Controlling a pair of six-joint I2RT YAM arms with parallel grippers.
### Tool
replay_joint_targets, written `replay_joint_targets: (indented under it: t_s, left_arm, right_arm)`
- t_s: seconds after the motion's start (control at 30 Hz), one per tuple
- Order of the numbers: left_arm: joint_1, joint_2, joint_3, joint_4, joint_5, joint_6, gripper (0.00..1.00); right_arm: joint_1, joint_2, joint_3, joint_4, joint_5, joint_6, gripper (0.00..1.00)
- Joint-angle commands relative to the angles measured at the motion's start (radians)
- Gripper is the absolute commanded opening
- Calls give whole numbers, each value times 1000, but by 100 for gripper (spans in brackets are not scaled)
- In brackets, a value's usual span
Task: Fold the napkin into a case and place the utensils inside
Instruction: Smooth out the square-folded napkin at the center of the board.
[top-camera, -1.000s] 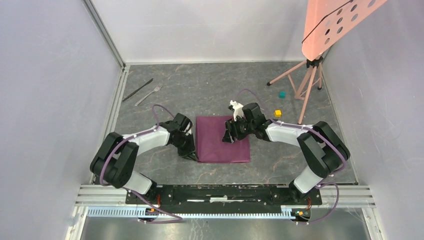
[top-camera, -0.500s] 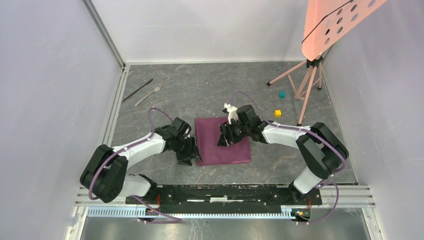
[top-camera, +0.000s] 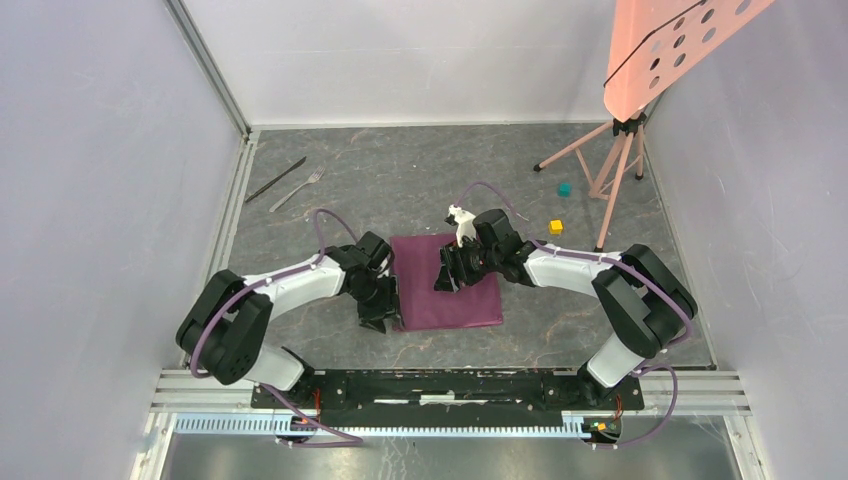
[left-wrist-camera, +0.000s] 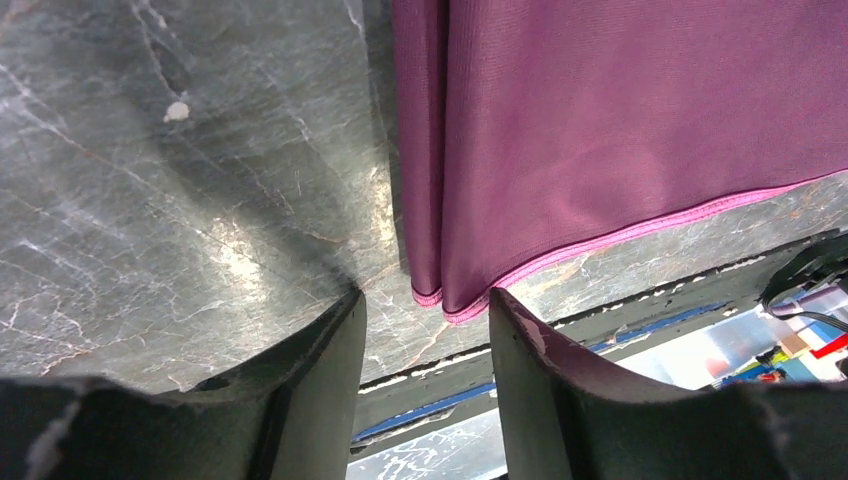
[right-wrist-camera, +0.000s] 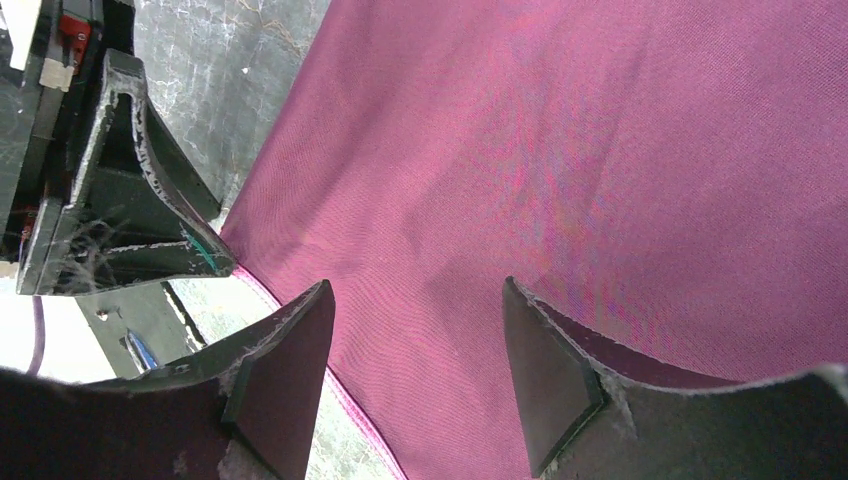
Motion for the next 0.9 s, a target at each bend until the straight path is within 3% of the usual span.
replay_joint_targets:
  t_s: [0.0, 0.17, 0.3, 0.33, 0.5, 0.73, 0.87]
  left_arm:
    - [-5, 31, 32, 3, -2, 64, 52]
    - [-5, 37, 8, 7, -6, 53, 32]
    - [-5, 7, -24, 26, -24, 39, 4]
    - [-5, 5, -31, 33, -23, 37, 3]
    - [-5, 11, -30, 30, -19, 33, 8]
    - [-3, -87, 47, -93, -61, 67, 46]
    - [18, -112, 132, -149, -76, 98, 52]
  right_arm:
    - [-2, -12, 5, 47, -10, 1, 68]
    - [-2, -8, -4, 53, -10, -2, 68]
    - [-7, -5, 1, 51, 4, -11, 69]
    - [-11, -4, 3, 51, 7, -12, 69]
    - [-38, -7, 22, 27, 10, -31, 69]
    - [-94, -13, 57, -21, 31, -72, 70]
    - [-169, -3, 85, -29, 11, -79, 70]
